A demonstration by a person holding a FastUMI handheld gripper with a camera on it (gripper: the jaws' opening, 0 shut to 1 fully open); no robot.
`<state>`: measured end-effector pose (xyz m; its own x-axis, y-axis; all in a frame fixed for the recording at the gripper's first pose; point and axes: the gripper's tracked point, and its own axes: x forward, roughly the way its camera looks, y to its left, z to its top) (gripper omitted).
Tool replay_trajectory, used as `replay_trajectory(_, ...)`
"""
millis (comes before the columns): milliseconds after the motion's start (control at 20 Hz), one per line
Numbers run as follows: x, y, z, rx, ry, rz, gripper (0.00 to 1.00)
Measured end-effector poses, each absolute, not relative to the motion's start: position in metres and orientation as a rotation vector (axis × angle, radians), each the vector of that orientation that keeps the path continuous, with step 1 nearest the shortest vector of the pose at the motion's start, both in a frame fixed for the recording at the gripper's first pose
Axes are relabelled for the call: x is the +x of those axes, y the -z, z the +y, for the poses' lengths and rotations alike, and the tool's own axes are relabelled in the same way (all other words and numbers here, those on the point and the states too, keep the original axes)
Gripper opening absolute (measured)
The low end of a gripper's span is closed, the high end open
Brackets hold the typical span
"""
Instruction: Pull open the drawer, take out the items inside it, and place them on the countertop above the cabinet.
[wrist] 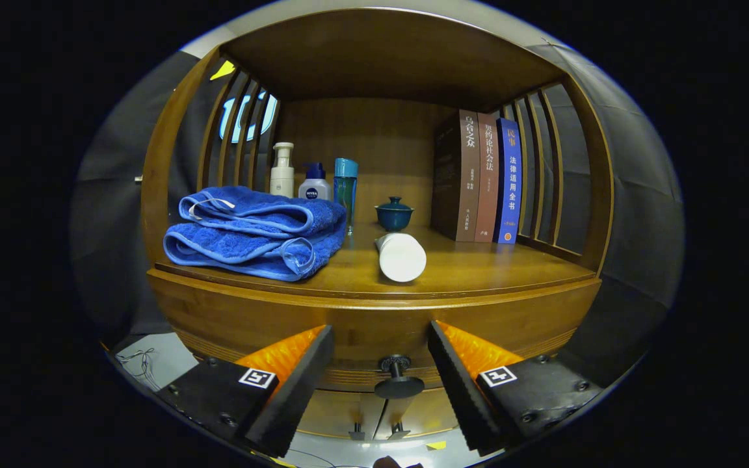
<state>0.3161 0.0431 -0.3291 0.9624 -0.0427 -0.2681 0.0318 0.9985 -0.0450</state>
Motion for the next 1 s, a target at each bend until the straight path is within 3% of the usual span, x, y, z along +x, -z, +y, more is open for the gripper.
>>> replay_trajectory(1000, 0.197, 0.094, 0.049, 0.014, -0.055, 0.1, 0.99)
